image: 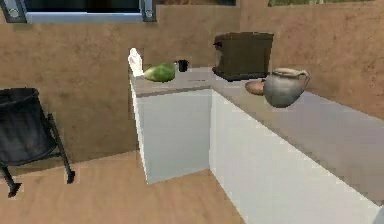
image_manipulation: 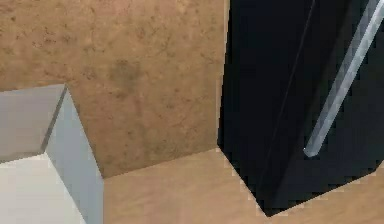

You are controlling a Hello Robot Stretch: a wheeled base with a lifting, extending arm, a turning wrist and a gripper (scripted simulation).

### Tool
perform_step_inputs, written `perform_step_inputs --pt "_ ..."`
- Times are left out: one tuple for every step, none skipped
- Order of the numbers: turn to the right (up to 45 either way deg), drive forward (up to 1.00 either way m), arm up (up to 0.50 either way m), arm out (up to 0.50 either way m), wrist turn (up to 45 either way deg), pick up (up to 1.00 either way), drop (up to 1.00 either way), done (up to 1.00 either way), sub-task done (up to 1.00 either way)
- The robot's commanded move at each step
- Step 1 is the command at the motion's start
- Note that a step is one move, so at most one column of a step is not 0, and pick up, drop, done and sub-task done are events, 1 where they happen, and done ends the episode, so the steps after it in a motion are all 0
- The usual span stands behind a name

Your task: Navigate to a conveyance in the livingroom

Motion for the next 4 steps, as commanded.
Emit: perform_step_inputs --pt "-45.0 0.0 0.0 0.0 0.0 0.0 0.0 0.0 0.0" --pt "-30.0 0.0 0.0 0.0 0.0 0.0 0.0 0.0 0.0" --pt "0.0 0.6 0.0 0.0 0.0 0.0 0.0 0.0 0.0" --pt "-24.0 0.0 0.0 0.0 0.0 0.0 0.0 0.0 0.0"
